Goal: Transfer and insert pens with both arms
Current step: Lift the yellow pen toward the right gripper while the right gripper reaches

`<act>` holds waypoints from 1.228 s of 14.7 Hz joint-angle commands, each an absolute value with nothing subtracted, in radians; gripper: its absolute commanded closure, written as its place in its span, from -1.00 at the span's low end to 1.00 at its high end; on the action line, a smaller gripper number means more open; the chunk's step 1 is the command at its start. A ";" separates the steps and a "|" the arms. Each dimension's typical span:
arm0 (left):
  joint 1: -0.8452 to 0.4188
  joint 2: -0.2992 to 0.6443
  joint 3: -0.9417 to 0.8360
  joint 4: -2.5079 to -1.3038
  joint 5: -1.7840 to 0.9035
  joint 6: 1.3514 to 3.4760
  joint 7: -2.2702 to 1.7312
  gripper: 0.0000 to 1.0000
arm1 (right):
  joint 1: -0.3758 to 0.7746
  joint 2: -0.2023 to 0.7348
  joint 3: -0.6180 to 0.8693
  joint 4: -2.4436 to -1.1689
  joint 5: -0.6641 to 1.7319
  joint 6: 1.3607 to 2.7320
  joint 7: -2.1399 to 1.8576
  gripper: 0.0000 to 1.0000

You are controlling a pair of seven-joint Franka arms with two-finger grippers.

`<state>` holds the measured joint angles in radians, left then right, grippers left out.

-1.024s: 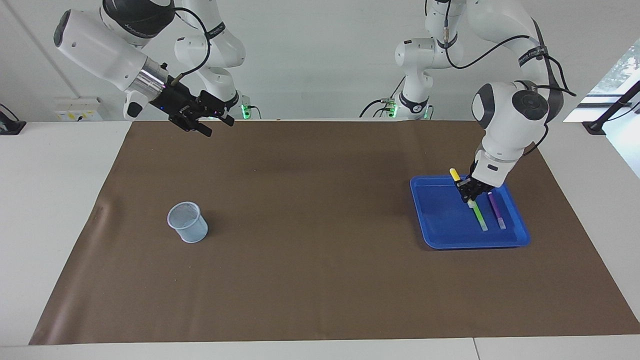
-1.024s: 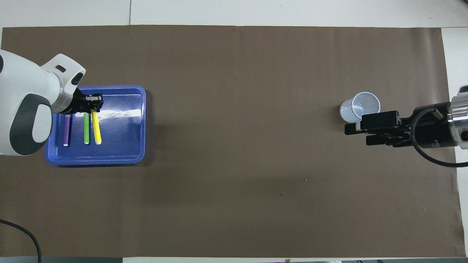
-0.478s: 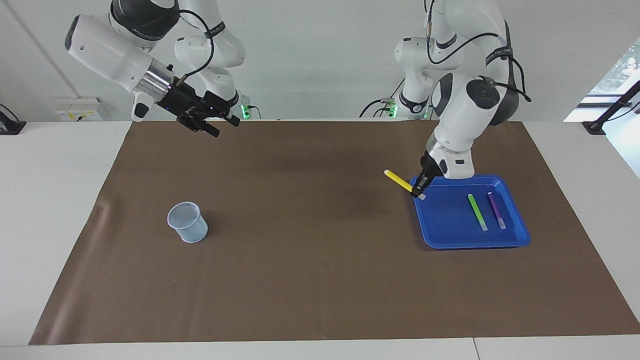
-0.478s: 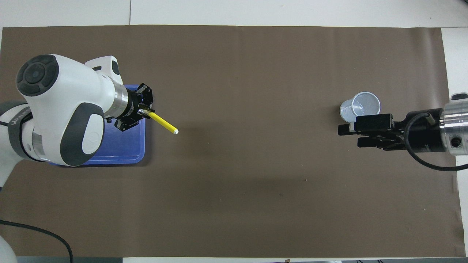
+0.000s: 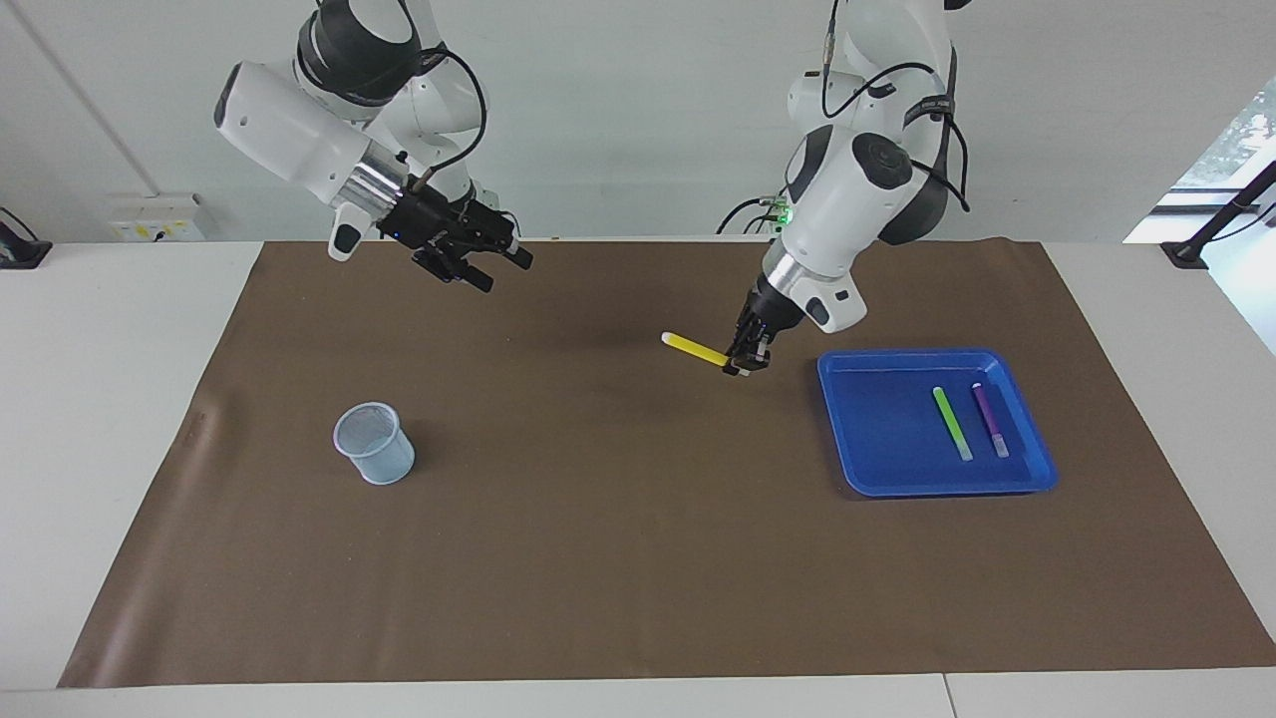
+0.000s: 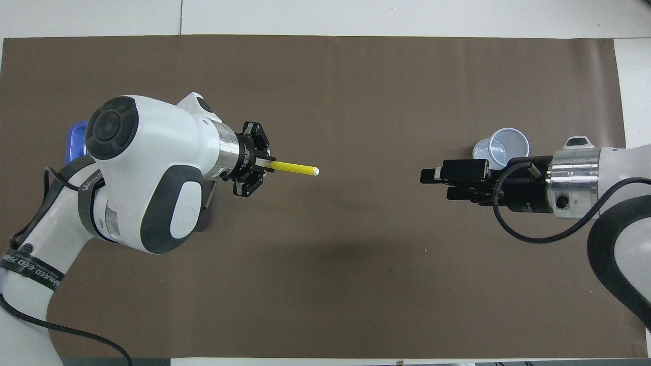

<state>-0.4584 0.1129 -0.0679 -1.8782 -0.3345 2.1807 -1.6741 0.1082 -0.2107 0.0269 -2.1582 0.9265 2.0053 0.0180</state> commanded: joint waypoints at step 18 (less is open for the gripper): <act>-0.647 0.123 -0.054 -1.839 -0.402 2.299 -1.905 1.00 | 0.245 -0.112 0.026 -2.163 1.140 2.161 0.011 -0.08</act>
<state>-0.6310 0.1152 -0.0672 -1.8483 -0.3832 2.2872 -1.8962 0.2452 -0.1288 0.0257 -2.1835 1.1187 2.1550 0.0045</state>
